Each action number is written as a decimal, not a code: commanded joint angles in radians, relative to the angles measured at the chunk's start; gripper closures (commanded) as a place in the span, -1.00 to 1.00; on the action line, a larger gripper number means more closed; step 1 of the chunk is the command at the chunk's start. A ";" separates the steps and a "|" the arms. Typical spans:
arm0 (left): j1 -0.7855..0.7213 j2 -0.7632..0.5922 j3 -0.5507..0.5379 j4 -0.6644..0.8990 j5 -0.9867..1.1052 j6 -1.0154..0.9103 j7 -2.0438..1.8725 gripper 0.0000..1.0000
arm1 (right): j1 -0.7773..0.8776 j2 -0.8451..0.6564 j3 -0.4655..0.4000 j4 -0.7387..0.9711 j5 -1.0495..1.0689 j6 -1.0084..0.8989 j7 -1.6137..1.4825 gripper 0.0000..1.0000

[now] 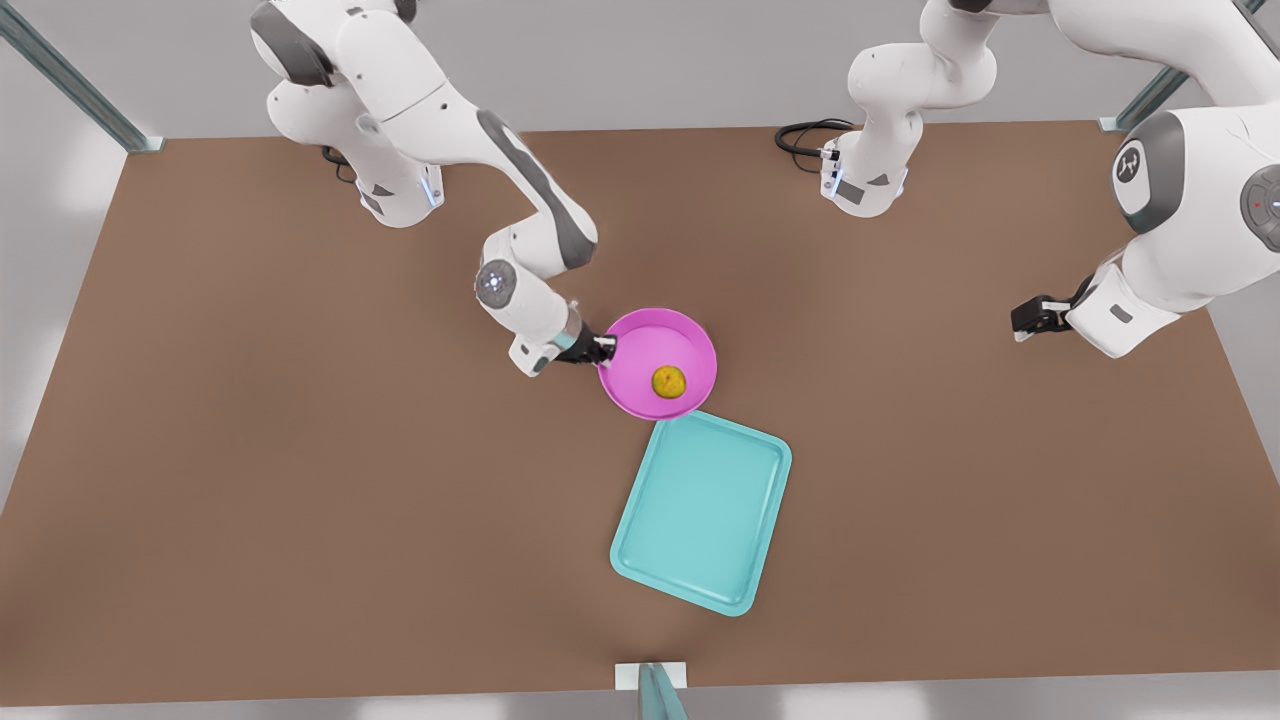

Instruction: Place the orange on the plate with the left arm and the plate on the tray with the right arm

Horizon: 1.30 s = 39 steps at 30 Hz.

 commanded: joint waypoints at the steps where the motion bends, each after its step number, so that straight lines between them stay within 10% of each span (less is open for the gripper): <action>1: 0.000 -0.001 0.000 0.001 0.000 0.002 0.005 -1.00 | -0.041 0.024 0.000 0.066 -0.005 -0.077 -0.040 0.57; 19: 0.002 0.001 0.002 0.001 0.000 0.003 0.004 -1.00 | -0.124 0.670 0.001 0.982 0.024 -0.189 -0.036 0.57; 20: 0.002 0.001 0.002 0.001 0.000 0.003 0.004 -1.00 | -0.124 0.668 0.001 0.978 0.025 -0.189 -0.039 -1.00; 24: 0.003 -0.001 0.002 0.001 0.001 0.002 0.004 -1.00 | -0.127 0.659 0.001 0.968 0.028 -0.188 -0.037 -1.00; 26: 0.002 -0.001 0.002 0.001 0.001 0.002 0.004 -1.00 | -0.143 0.625 -0.002 0.950 0.022 -0.214 -0.054 -1.00; 32: 0.003 -0.001 0.002 0.001 0.001 0.002 0.004 -1.00 | -0.488 0.311 -0.016 0.959 -0.557 -1.300 -0.145 -1.00; 39: 0.003 0.001 0.002 0.000 -0.007 0.003 0.005 -1.00 | -0.564 -0.195 0.011 0.830 -0.877 -1.488 -0.343 -1.00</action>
